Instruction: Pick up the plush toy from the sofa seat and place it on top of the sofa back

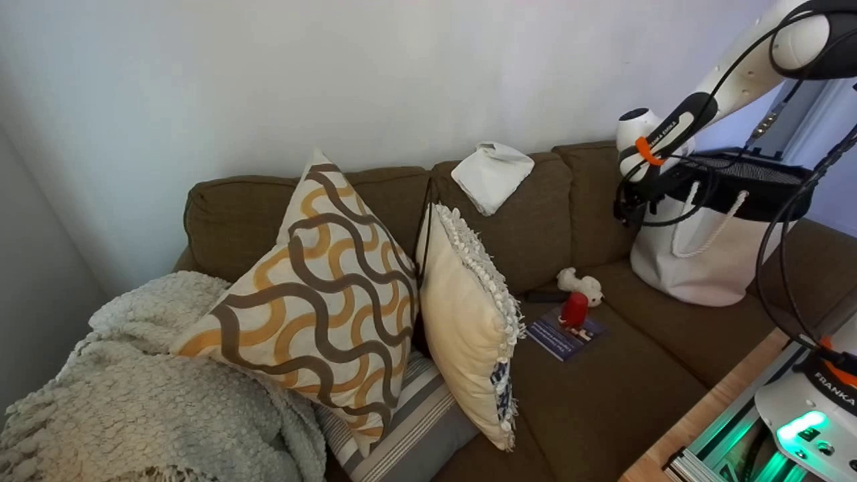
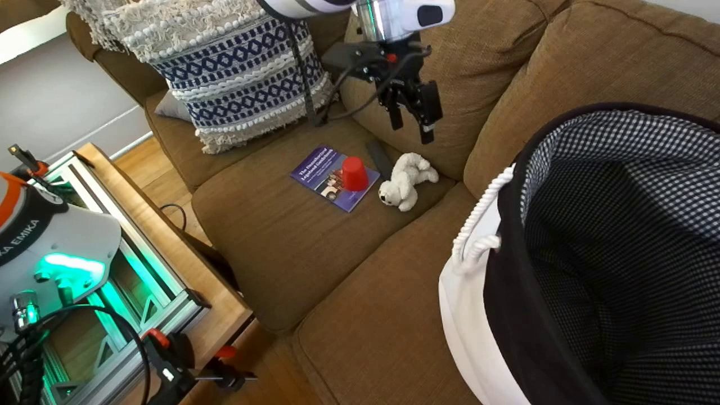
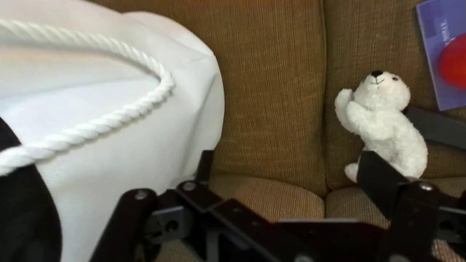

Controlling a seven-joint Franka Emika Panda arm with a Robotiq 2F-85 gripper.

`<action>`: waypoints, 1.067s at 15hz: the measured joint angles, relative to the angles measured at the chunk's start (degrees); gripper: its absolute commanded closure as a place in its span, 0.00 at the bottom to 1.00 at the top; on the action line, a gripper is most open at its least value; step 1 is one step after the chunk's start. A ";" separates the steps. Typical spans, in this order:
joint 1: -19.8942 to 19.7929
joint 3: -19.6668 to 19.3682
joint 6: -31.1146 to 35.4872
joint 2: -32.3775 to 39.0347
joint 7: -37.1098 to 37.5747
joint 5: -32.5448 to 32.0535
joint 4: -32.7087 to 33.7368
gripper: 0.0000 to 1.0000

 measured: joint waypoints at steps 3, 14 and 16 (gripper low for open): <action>-2.10 -0.28 15.19 5.70 -5.15 0.11 0.72 0.00; -21.46 24.71 11.75 23.48 -43.39 16.38 15.27 0.00; -22.49 25.31 4.00 26.23 -46.24 18.84 18.47 0.00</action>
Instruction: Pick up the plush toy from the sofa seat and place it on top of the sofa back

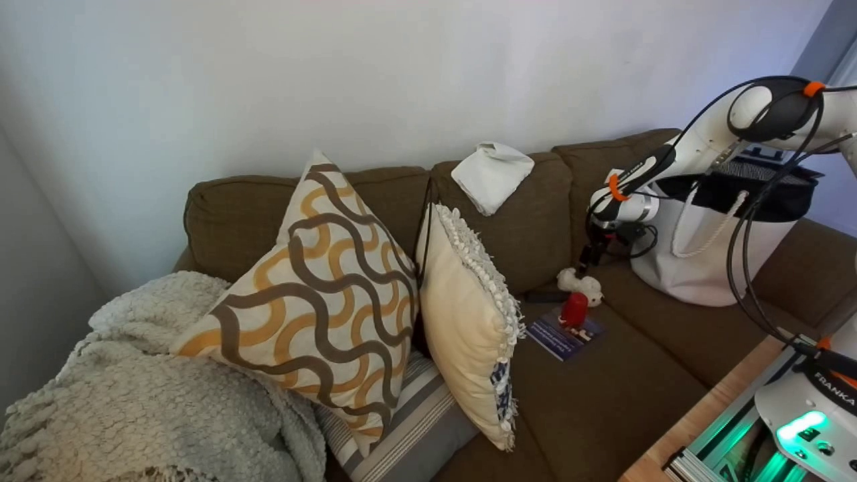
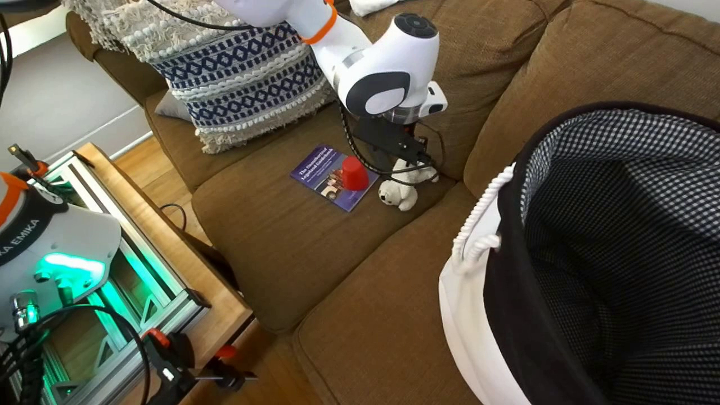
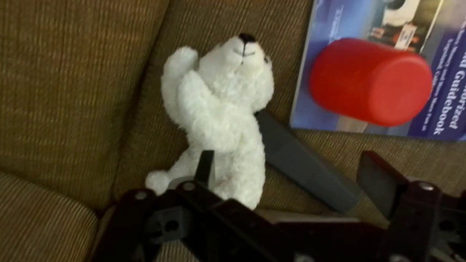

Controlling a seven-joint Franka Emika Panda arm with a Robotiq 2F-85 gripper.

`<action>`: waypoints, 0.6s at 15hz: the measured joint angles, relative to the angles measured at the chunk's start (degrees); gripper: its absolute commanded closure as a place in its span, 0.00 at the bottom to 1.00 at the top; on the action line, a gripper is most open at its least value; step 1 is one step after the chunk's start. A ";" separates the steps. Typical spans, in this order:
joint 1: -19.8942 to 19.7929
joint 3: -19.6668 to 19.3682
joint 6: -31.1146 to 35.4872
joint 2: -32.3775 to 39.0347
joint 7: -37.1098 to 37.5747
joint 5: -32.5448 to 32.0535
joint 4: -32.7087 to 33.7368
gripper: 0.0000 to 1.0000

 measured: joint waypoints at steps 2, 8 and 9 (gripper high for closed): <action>0.37 -0.87 -5.60 1.84 -0.39 1.21 3.10 0.00; 2.82 -2.65 -5.12 1.45 0.66 1.66 3.28 0.00; 4.23 -4.04 -5.01 1.42 2.35 1.65 3.50 0.00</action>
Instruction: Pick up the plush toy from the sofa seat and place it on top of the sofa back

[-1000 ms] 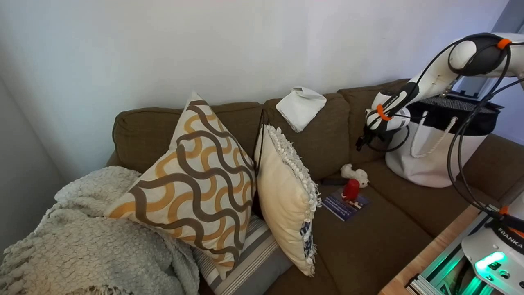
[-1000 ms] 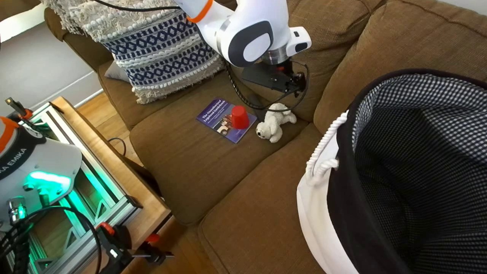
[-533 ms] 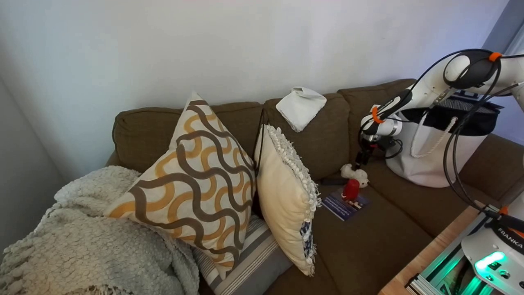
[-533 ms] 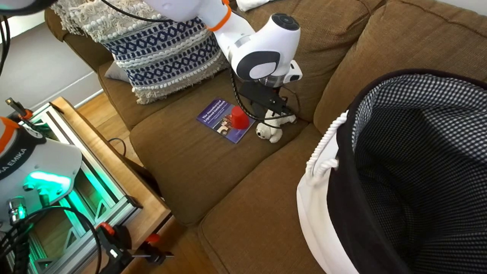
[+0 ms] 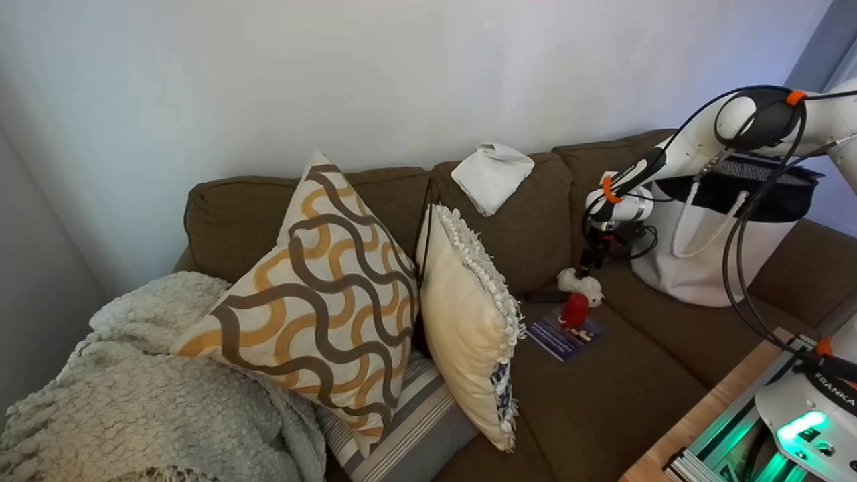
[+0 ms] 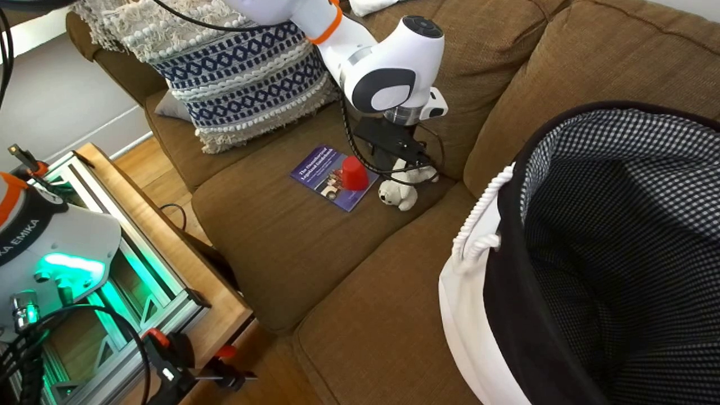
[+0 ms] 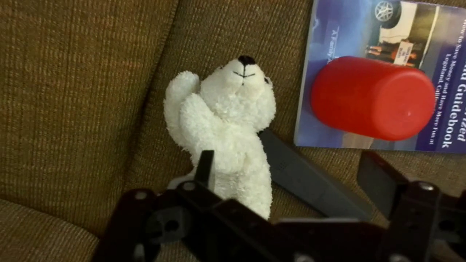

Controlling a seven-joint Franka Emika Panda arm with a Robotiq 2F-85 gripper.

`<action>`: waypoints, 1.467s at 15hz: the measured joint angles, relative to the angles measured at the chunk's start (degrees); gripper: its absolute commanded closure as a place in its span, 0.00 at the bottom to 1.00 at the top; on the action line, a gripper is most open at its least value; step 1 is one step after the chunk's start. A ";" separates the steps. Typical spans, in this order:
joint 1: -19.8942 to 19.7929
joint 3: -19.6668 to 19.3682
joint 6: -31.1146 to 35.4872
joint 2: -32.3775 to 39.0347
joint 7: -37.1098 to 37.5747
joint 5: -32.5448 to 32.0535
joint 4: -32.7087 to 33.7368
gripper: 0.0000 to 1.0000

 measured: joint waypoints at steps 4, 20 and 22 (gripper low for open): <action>6.06 -5.37 -0.13 0.60 6.93 -0.11 1.07 0.00; 7.80 -9.16 -1.81 14.96 11.61 -0.14 17.46 0.67; 7.30 -8.30 -3.87 16.17 9.31 -0.14 19.76 0.81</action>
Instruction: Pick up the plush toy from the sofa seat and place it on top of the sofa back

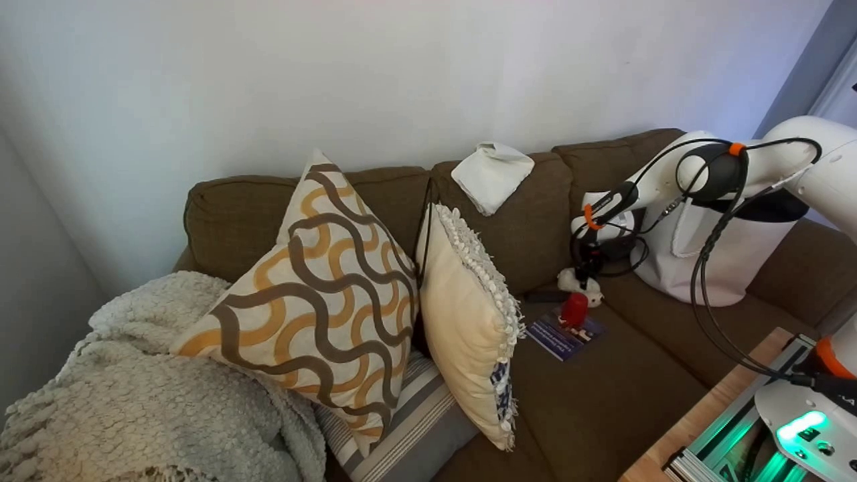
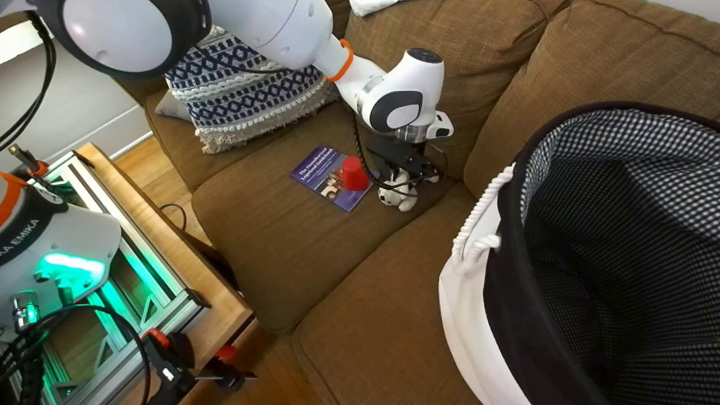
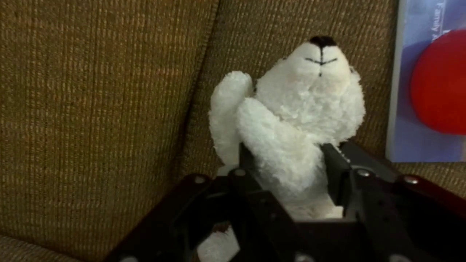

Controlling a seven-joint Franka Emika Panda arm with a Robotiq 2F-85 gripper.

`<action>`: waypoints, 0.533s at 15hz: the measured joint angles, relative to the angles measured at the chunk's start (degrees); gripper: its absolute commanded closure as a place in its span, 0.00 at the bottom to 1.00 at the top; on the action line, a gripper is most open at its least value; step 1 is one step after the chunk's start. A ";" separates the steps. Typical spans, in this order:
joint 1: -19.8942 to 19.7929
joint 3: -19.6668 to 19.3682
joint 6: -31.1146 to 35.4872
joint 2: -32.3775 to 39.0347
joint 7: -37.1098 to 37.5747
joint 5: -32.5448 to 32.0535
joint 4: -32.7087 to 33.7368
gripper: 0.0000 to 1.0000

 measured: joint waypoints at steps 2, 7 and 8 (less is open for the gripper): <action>-0.21 0.61 -2.44 1.11 -1.94 0.00 2.34 0.95; -0.10 0.97 -10.63 2.25 -3.16 0.00 6.69 0.99; 0.00 0.97 -11.64 2.17 -3.16 0.00 7.06 0.97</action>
